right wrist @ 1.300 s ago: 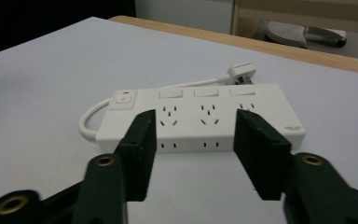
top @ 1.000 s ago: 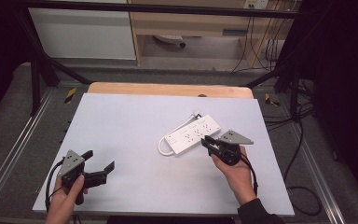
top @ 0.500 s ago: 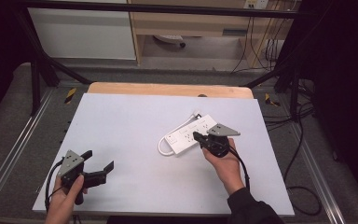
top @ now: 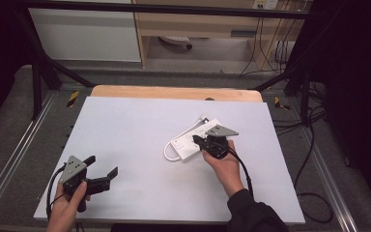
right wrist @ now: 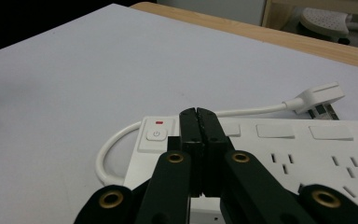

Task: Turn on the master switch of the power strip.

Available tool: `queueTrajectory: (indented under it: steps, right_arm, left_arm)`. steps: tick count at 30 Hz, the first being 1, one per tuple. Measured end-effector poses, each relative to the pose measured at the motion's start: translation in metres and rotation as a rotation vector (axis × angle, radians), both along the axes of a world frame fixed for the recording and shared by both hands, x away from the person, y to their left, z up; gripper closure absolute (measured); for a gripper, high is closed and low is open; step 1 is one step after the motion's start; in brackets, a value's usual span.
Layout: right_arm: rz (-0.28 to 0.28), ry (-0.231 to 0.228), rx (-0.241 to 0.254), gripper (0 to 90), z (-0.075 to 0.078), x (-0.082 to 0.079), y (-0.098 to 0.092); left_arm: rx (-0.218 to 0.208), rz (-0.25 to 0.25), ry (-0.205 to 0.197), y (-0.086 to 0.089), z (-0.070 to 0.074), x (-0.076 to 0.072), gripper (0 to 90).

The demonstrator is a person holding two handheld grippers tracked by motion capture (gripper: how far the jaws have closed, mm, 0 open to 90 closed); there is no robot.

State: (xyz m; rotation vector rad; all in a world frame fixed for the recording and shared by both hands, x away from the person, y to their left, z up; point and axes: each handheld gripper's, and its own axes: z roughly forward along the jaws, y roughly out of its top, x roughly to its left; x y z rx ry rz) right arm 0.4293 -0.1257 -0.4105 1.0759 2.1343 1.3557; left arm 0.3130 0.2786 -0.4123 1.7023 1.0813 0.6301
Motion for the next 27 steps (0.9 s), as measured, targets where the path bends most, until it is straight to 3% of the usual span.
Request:
queueTrajectory:
  steps: [19,27]
  right_arm:
    - [0.026,0.043,-0.048,90.0,-0.009,0.008,0.020]
    - [0.032,0.081,-0.072,90.0,-0.014,0.009,0.026]
  left_arm:
    - [0.004,0.005,0.003,0.000,-0.001,0.001,6.2]
    - [0.009,0.002,0.004,0.000,-0.001,0.001,6.4]
